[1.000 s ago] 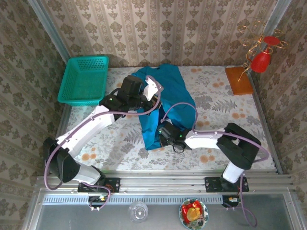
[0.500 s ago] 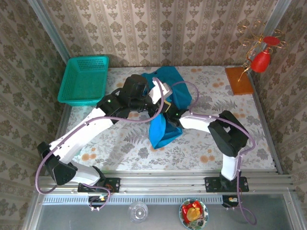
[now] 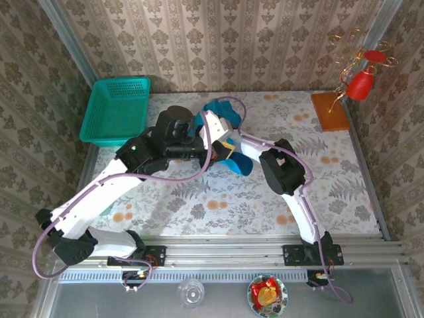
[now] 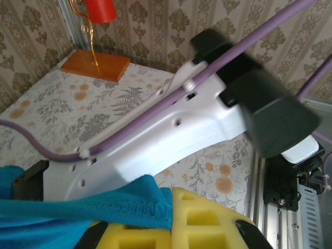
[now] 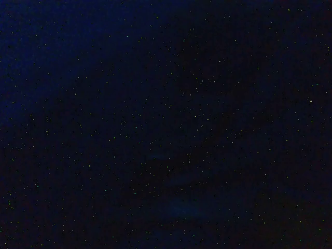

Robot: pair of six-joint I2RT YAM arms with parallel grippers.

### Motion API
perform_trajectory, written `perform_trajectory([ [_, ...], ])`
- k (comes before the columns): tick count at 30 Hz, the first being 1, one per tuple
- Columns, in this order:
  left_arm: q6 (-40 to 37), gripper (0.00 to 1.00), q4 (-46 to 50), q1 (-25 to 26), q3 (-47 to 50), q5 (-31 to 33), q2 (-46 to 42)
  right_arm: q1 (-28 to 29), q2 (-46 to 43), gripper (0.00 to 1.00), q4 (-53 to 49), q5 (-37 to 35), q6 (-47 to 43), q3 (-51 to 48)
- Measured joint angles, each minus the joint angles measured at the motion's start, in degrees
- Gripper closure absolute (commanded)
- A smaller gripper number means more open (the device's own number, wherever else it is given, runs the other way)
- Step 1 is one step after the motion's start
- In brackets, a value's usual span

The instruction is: Fold the inside-out t-shirt

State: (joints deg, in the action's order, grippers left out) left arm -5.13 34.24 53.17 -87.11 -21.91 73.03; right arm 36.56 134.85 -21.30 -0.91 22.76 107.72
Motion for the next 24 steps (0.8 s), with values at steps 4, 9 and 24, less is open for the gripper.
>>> perform_trajectory([
  [4,0.2,1.0,0.44,0.0,0.0,0.13,-1.95,0.09,3.08,0.21,-7.78,-0.04,-1.97,5.51],
  [9,0.35,1.0,0.26,-0.17,0.07,1.27,-4.15,0.07,2.73,0.49,-11.78,-0.37,-3.34,5.31],
  [24,8.7,1.0,-5.38,-17.84,11.56,3.3,-8.9,-0.2,-15.54,1.0,-10.6,1.77,-1.6,-22.01],
])
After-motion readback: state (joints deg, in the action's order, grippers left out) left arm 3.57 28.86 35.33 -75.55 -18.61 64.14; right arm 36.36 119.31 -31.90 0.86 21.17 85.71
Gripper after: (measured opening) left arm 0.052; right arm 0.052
